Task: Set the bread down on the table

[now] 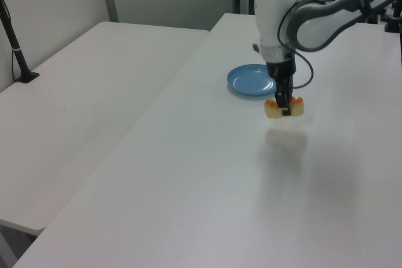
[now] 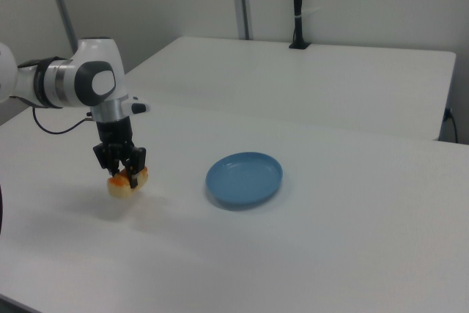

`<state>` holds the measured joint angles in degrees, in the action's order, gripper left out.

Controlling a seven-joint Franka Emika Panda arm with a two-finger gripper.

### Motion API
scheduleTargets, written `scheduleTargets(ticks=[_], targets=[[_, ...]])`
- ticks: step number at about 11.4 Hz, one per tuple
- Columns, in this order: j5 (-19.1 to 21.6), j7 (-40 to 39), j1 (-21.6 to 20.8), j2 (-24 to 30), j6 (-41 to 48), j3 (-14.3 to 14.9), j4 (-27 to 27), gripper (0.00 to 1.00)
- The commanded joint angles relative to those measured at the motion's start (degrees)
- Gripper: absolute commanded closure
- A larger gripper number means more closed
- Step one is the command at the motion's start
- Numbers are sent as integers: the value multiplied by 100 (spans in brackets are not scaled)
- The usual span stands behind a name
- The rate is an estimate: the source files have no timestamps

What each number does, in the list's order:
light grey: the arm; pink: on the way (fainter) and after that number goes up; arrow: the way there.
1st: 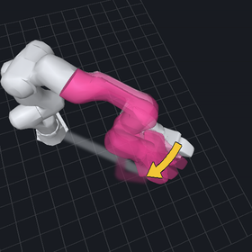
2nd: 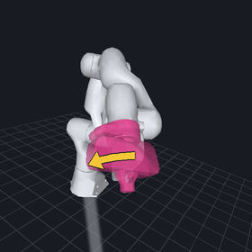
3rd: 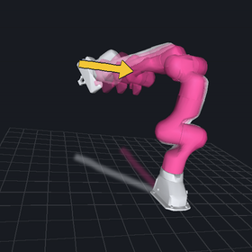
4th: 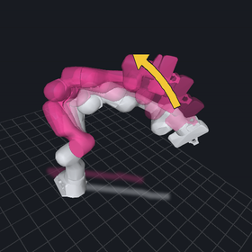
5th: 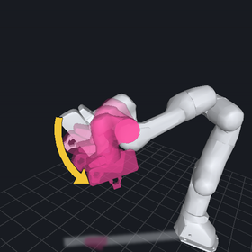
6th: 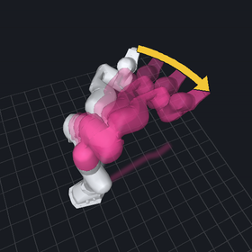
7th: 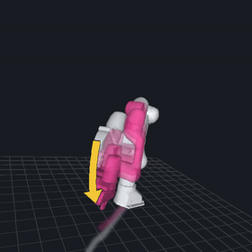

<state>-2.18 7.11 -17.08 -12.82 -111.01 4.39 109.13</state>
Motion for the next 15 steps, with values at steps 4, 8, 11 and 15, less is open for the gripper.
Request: scheduleTargets(ticks=[4,8,11,15], targets=[[-37,898,3,-133,26,-281,117,0],[-46,810,387,366,779,-272,-724,0],[-63,363,1109,894,1001,-255,-1244,0],[-107,178,1470,1080,1493,-237,-1500,0]])
